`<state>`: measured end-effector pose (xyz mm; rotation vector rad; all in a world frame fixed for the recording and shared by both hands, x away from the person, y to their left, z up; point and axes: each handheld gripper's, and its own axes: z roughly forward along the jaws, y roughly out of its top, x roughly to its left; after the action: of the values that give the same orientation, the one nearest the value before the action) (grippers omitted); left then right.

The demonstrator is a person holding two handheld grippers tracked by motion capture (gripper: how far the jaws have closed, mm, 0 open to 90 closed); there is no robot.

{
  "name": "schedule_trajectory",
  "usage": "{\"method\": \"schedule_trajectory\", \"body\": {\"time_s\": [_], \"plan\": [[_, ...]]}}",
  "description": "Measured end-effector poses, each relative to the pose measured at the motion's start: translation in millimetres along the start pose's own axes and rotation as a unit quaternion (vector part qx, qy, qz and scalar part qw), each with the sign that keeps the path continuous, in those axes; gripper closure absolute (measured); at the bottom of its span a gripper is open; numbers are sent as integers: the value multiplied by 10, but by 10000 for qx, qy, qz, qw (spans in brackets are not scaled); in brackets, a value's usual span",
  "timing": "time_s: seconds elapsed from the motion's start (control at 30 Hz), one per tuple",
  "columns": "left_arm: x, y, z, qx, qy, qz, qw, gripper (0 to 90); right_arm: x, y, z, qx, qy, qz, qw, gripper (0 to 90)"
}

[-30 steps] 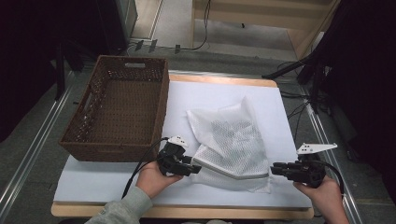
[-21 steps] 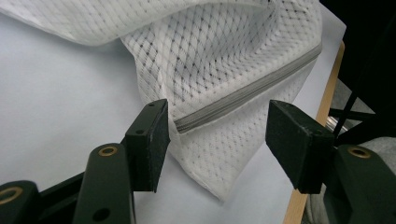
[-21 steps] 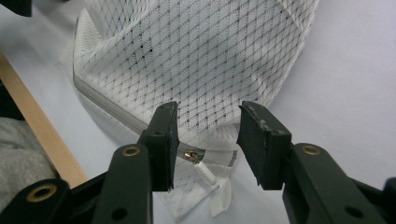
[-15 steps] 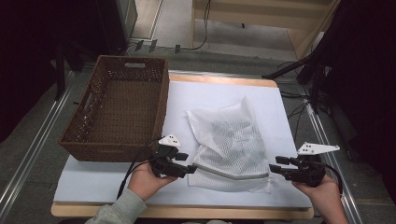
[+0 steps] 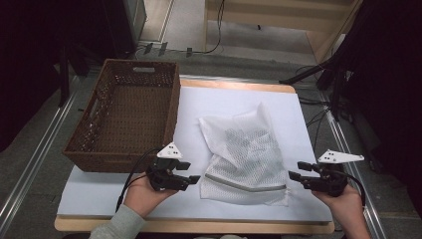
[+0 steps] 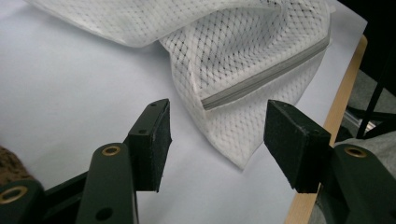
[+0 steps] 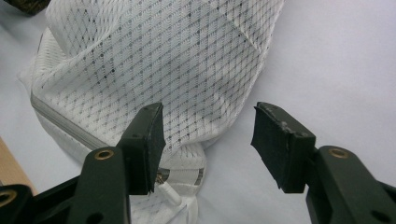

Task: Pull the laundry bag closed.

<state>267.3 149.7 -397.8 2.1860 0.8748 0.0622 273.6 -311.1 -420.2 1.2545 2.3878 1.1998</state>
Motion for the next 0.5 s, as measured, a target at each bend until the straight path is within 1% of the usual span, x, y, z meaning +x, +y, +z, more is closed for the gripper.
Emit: {"method": "schedule_trajectory", "body": {"time_s": [0.13, 0.27, 0.3, 0.33, 0.4, 0.5], "plan": [[9, -42, -48, -30, 66, 15, 10000, 398, -9, 4, 24, 16, -36, 0, 10000, 432], [26, -57, -86, -127, 44, -10, 9999, 366, -24, 23, 64, 23, -120, 44, 9999, 399], [30, -57, -91, -145, 6, -24, 9999, 360, -24, 28, 71, 36, -119, 71, 9999, 393], [32, -56, -95, -150, 23, -22, 9999, 357, -19, 32, 80, 52, -159, 70, 9998, 389], [36, -61, -87, -165, -22, -20, 9999, 356, -17, 35, 92, 66, -154, 25, 9999, 382], [39, -64, -79, -111, 23, -7, 9999, 357, -13, 40, 107, 80, -157, 50, 9998, 376]]}}
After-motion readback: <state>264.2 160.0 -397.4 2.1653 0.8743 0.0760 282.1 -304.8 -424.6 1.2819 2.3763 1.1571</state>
